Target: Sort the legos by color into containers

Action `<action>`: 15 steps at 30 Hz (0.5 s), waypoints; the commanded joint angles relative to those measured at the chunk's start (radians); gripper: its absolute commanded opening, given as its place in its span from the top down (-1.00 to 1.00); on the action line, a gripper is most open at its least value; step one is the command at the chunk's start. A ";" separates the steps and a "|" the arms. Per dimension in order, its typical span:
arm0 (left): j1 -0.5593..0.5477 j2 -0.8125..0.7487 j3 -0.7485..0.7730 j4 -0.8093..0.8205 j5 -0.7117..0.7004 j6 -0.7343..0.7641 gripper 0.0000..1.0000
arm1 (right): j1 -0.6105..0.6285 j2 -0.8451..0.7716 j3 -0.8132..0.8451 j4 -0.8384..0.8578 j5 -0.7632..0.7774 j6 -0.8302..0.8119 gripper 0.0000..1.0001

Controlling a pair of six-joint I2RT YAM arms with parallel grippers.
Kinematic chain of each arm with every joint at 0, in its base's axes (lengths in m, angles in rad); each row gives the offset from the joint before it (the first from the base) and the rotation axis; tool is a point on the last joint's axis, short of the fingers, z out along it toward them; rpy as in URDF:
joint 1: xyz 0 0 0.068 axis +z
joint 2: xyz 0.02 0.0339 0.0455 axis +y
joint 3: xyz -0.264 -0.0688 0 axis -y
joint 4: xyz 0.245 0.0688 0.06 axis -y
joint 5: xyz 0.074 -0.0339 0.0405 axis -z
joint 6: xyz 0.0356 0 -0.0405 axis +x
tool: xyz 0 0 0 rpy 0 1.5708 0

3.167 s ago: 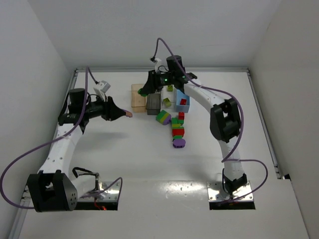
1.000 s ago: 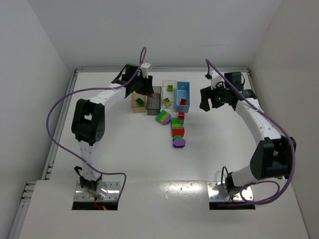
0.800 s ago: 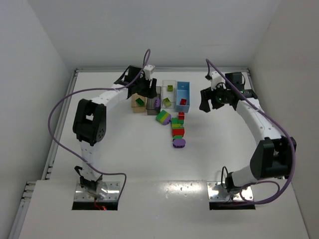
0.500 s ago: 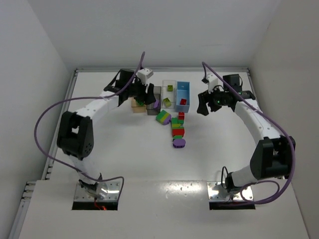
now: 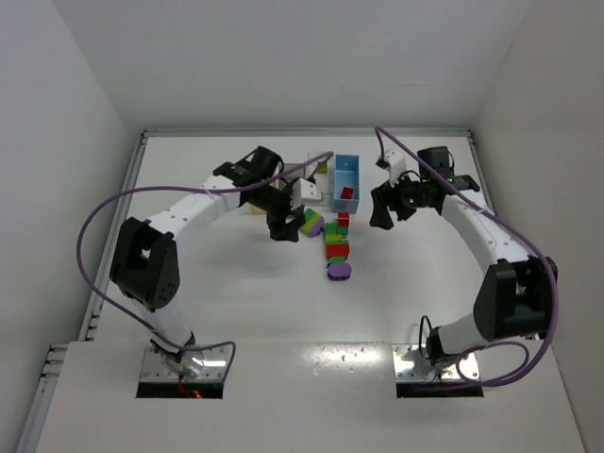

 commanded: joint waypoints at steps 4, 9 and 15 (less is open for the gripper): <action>-0.028 0.092 0.117 -0.079 -0.024 0.370 -0.70 | -0.006 -0.034 -0.008 0.007 0.034 0.003 -0.71; -0.037 0.233 0.273 -0.167 -0.045 0.547 -0.78 | -0.015 -0.071 -0.049 0.007 0.067 0.003 -0.71; -0.048 0.403 0.467 -0.343 -0.045 0.774 -0.81 | -0.047 -0.091 -0.067 0.007 0.086 0.003 -0.74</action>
